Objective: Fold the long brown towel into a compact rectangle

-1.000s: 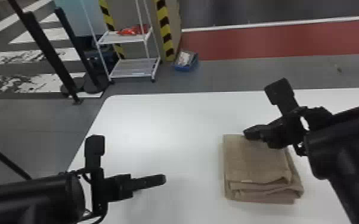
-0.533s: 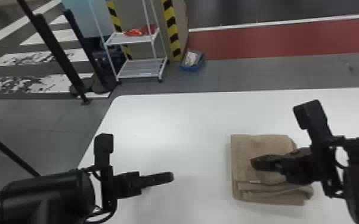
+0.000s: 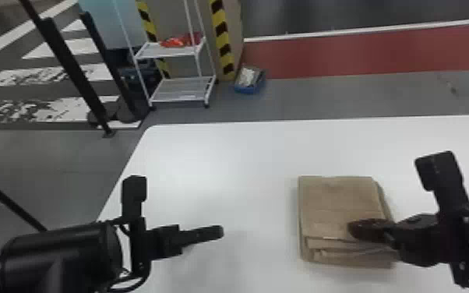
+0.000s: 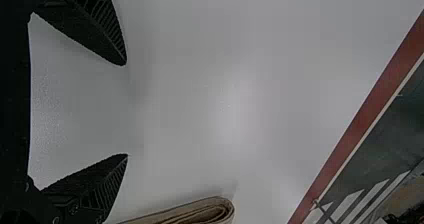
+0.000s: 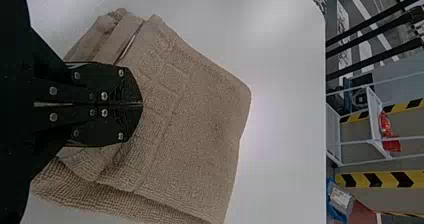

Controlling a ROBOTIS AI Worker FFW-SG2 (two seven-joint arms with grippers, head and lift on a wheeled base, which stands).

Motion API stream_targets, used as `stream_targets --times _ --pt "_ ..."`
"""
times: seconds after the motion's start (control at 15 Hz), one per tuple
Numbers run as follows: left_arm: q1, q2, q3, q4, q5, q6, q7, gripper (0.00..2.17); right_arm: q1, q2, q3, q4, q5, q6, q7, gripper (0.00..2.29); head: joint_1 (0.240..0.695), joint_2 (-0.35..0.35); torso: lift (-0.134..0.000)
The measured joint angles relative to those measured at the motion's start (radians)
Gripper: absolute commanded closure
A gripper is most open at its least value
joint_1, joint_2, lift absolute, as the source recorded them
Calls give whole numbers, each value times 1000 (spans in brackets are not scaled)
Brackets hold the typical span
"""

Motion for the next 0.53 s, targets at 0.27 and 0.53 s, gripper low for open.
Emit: stream_targets --times 0.27,0.53 --pt "-11 0 -5 21 -2 -3 5 151 36 -7 -45 33 -4 -49 3 1663 695 186 -124" --pt "-20 0 -10 33 -7 -6 9 151 53 -9 -96 18 -50 -107 5 1663 695 174 -124"
